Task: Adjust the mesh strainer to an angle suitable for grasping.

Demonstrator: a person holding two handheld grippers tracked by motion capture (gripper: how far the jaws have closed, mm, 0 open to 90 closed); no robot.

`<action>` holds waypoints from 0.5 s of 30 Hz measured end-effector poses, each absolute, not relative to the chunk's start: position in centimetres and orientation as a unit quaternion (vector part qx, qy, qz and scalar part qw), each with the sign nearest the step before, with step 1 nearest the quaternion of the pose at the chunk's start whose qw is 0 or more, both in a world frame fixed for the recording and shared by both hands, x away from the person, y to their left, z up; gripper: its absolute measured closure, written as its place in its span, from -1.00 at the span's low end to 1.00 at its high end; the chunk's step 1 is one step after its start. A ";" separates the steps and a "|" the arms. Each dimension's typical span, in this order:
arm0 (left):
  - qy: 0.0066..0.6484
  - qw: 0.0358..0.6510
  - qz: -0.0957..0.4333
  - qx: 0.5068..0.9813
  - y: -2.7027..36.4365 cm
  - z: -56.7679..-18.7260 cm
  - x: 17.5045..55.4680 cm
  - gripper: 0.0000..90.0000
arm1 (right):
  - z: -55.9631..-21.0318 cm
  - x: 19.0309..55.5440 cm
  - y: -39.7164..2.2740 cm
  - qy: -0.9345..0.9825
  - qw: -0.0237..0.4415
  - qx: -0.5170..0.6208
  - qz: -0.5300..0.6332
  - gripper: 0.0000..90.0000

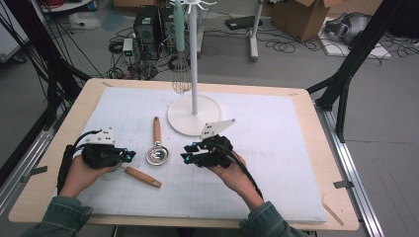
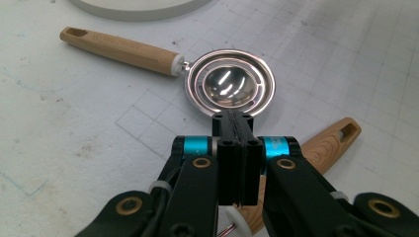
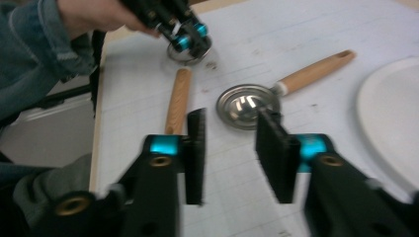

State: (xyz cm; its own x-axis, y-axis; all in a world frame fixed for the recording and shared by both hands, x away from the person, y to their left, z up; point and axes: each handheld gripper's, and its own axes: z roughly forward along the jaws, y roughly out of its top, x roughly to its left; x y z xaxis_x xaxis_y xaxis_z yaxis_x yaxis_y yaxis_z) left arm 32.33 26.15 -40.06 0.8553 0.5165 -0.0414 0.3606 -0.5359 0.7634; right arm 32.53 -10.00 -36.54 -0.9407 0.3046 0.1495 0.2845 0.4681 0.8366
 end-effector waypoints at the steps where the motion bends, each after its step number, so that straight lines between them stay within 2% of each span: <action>1: 0.253 0.410 0.094 0.871 26.1 -40.1 32.4 0.99 | -36.8 32.4 -9.8 0.858 0.009 0.169 0.484 0.64; 6: 0.252 0.404 0.092 0.875 26.2 -40.5 32.5 0.99 | -38.0 32.2 -8.9 0.862 -0.022 0.165 0.479 0.96; 10: 0.250 0.402 0.090 0.876 26.3 -40.7 32.6 0.99 | -39.0 31.5 -8.3 0.863 -0.012 0.157 0.481 0.98; 14: 0.248 0.399 0.086 0.879 26.2 -40.8 32.7 0.99 | -40.3 30.9 -7.6 0.864 -0.022 0.154 0.479 0.98; 15: 0.248 0.398 0.087 0.879 26.2 -40.9 32.7 0.99 | -40.6 30.7 -7.2 0.865 -0.041 0.141 0.481 0.98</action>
